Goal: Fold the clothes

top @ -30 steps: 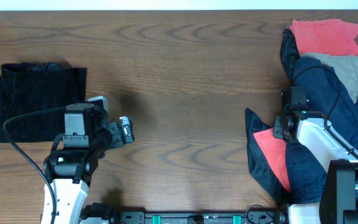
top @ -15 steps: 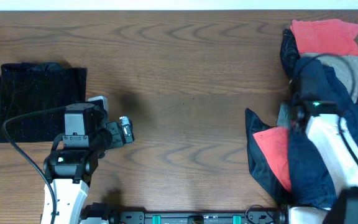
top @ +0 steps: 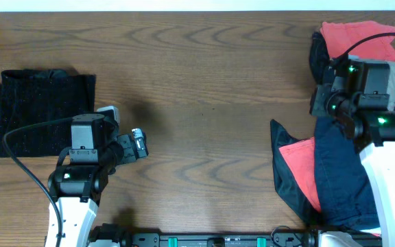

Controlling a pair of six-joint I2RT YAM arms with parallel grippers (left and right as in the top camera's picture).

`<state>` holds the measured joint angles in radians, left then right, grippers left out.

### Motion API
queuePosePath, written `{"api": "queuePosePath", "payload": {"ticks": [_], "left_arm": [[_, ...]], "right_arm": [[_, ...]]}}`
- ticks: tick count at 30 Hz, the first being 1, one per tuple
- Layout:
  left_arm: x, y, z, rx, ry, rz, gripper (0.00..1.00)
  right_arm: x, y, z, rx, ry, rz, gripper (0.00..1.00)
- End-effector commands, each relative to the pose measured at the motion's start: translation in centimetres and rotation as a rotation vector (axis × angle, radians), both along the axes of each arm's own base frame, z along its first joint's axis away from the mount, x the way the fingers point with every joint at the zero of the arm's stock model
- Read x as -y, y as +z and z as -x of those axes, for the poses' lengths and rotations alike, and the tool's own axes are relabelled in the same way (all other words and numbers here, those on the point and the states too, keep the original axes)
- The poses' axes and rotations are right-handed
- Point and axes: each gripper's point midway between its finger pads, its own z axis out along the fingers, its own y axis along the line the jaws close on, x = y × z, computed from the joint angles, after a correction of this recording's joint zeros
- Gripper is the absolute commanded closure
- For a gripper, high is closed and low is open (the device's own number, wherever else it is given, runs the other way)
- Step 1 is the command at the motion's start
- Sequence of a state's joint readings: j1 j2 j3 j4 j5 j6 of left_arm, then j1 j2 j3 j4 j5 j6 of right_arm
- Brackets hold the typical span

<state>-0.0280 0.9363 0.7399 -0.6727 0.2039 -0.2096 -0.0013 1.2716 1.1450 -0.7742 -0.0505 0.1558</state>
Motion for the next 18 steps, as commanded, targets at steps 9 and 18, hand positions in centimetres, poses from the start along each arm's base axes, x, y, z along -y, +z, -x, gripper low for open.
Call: {"api": "queuePosePath", "payload": {"ticks": [9,18], "left_arm": [[0.0,0.9,-0.4,0.019,0.002,0.007,0.02],[0.0,0.9,-0.4,0.019,0.002,0.007,0.02]], "right_arm": [[2.5,-12.5,5.0,-0.404,-0.077,0.137,0.63],[4.8,-17.4,6.0,-0.462,-0.186,0.236,0.51]]}}
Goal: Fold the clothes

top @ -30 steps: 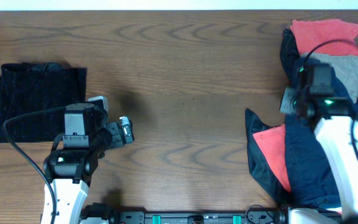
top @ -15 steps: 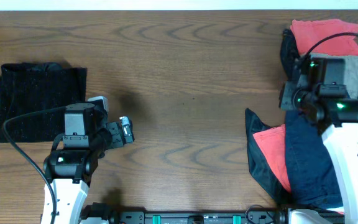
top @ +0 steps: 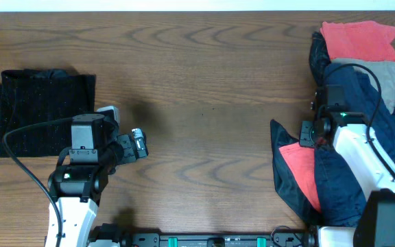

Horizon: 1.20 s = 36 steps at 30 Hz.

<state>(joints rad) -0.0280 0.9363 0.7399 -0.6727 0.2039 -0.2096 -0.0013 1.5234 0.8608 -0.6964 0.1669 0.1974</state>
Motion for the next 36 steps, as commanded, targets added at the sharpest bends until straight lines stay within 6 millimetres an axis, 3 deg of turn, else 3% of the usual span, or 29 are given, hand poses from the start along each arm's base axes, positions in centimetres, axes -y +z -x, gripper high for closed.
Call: {"api": "queuePosePath", "payload": {"ticks": [1,8,13,19,29,36], "left_arm": [[0.0,0.9,-0.4,0.019,0.002,0.007,0.02],[0.0,0.9,-0.4,0.019,0.002,0.007,0.02],[0.0,0.9,-0.4,0.019,0.002,0.007,0.02],[0.0,0.8,-0.4,0.019,0.002,0.007,0.02],[0.0,0.8,-0.4,0.019,0.002,0.007,0.02],[0.0,0.9,-0.5,0.02,0.002,0.007,0.02]], "right_arm": [[1.1,-1.2,0.2,-0.006,-0.041,0.065,0.51],[2.2,-3.1,1.5,-0.061,-0.058,0.129,0.55],[3.8,-3.0,1.8,-0.06,-0.132,0.184,0.64],[4.0,-3.0,1.7,-0.057,-0.143,0.182,0.72],[3.5,-2.6,0.9,-0.039,-0.136,0.151,0.63],[3.1,-0.1,-0.3,0.016,-0.127,0.124,0.62]]}}
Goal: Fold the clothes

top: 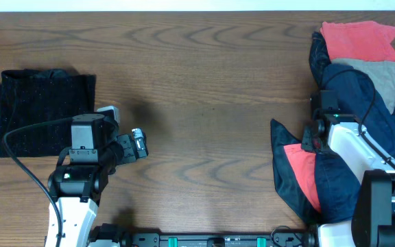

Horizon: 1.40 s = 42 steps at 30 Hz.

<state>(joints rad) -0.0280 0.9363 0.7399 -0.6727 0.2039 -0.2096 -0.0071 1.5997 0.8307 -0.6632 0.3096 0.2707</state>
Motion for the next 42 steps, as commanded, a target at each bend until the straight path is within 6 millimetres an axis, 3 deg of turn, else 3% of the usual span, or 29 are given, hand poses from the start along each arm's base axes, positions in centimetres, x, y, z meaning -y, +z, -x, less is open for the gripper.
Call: {"api": "queuePosePath", "payload": {"ticks": [1,6,27,42], "left_arm": [[0.0,0.9,-0.5,0.02,0.002,0.007,0.02],[0.0,0.8,-0.4,0.019,0.002,0.007,0.02],[0.0,0.8,-0.4,0.019,0.002,0.006,0.02],[0.0,0.8,-0.4,0.019,0.002,0.006,0.02]], "right_arm": [[0.6,2.4,-1.6,0.089,-0.022,0.001,0.62],[0.6,3.4,-1.7,0.118,-0.022,0.002,0.6],[1.9,0.8,1.2,0.06,-0.11,0.072,0.61],[0.9,-0.7,1.5,0.077,-0.111,0.012,0.59]]}}
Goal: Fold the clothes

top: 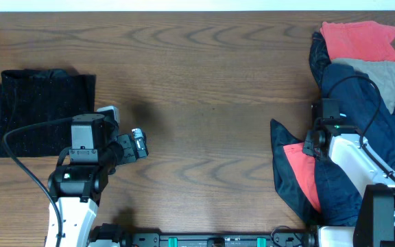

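A folded black garment [38, 113] lies flat at the table's left side. At the right edge sits a heap of unfolded clothes: a red cloth [358, 40] at the back, a beige piece [388, 74], navy fabric [352, 189] and a navy garment with a red lining [299, 168] spread toward the table's middle. My right gripper [312, 142] is low at the heap's left edge, its fingertips hidden against the navy fabric. My left gripper [140, 143] hovers just right of the black garment, pointing right, jaws apart and holding nothing.
Bare brown wood tabletop [211, 103] runs between the black garment and the heap. The table's back edge [197, 9] meets a white wall. A black rail [218, 240] with the arm bases lines the front edge.
My right gripper has shifted slightly toward the front along the heap's left edge, closer to the red-lined garment. The left arm and the black garment have not moved.
My right arm first stood high over the back of the heap, near the red and beige cloths. It was then low at the heap's left edge and has stayed there, edging toward the front. The left arm stayed still throughout beside the folded black garment.
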Controlling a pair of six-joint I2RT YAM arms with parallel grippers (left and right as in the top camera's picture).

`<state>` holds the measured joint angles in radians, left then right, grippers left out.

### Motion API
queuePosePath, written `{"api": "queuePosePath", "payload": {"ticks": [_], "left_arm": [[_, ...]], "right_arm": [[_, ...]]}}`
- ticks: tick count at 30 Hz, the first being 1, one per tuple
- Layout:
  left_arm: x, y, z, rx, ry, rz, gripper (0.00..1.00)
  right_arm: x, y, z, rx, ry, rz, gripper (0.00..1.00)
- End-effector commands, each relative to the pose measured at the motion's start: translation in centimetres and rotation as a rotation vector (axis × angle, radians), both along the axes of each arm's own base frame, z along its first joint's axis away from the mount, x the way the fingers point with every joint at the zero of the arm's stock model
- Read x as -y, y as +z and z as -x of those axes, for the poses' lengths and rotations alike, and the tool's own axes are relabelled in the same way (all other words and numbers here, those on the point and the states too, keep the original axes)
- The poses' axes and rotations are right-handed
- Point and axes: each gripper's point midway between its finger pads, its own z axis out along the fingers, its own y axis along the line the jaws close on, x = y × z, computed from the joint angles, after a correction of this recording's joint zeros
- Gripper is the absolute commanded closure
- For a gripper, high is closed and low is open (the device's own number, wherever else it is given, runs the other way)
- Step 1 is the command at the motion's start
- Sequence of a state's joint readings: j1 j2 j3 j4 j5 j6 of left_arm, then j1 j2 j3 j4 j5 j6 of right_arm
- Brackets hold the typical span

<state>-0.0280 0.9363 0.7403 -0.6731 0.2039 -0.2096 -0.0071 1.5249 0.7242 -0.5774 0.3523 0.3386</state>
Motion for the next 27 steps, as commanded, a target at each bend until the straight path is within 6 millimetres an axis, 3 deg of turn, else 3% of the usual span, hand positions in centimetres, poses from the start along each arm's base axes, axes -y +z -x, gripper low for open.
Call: {"api": "queuePosePath", "payload": {"ticks": [1,14,19,27], "left_arm": [[0.03,0.83,-0.44,0.019,0.002,0.007,0.02],[0.03,0.83,-0.43,0.019,0.002,0.007,0.02],[0.03,0.83,-0.43,0.019,0.002,0.007,0.02],[0.02,0.82,-0.43,0.019,0.002,0.006,0.02]], "right_arm": [[0.16,-0.49,0.25,0.006,-0.038,-0.027,0.59],[0.16,-0.44,-0.35,0.035,-0.042,-0.03,0.58],[0.43,-0.48,-0.19,0.043,-0.074,-0.019,0.73],[0.43,-0.58,-0.22,0.044,-0.075,-0.019,0.71]]}}
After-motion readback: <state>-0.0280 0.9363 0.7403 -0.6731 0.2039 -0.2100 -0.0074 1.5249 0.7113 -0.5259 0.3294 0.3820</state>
